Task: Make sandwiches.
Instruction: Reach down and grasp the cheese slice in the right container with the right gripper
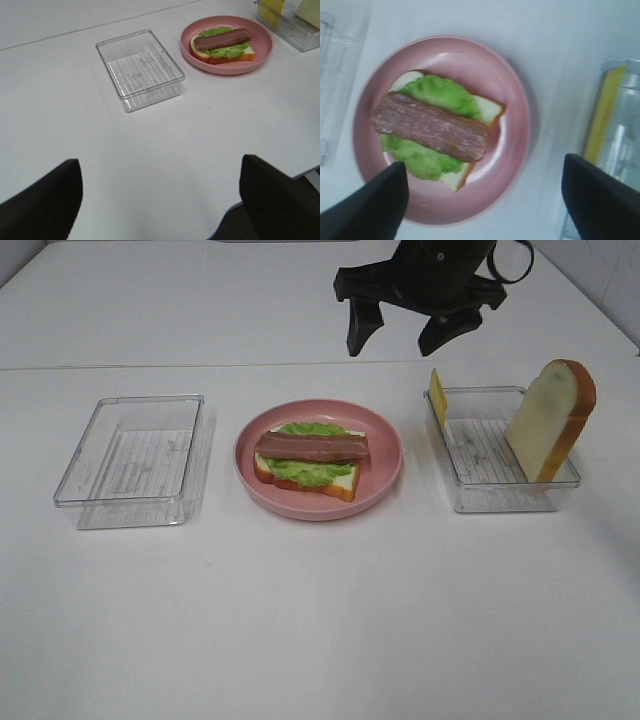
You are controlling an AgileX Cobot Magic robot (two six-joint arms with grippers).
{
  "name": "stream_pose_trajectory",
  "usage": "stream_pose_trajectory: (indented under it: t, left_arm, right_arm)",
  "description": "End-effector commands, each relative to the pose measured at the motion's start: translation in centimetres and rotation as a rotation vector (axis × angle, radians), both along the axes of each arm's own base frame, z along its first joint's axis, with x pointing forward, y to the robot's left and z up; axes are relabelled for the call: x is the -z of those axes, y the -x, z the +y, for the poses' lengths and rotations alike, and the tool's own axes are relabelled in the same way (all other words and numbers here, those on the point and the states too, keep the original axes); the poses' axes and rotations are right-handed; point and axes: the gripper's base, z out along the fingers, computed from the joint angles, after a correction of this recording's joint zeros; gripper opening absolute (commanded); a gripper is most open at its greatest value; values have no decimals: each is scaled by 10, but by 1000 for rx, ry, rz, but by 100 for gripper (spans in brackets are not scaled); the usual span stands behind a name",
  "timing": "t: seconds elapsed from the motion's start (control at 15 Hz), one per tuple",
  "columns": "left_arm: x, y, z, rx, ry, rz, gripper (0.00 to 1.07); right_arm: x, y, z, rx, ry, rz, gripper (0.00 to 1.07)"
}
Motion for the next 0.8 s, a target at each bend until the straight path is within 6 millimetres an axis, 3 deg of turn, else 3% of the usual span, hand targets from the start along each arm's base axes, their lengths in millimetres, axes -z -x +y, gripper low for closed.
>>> stream_pose_trajectory:
  t: [0.07,0.33,0.47,0.53,0.6,0.67,0.8]
  left_arm:
    - [0,2,1,-5,6,-29,81]
    - [0,2,1,-5,6,-29,81]
    - [0,2,1,-5,6,-29,81]
    - [0,2,1,-5,6,-29,81]
    - [0,2,1,-5,6,-29,81]
    - [0,2,1,-5,6,-29,81]
    - [0,2,1,-5,6,-29,81]
  right_arm:
    - [-18,-7,-19,62,71,-16,79]
    - [-31,-29,-67,171,30,-41,76]
    - [-21,-33,-69,157,32,-18,76]
    - [-6,-38,-68,140,47,15,76]
    - [-6,-38,-68,140,47,15,76]
    - [16,-46,-66,138,59,74,76]
    - [32,-56,-61,133,54,117,76]
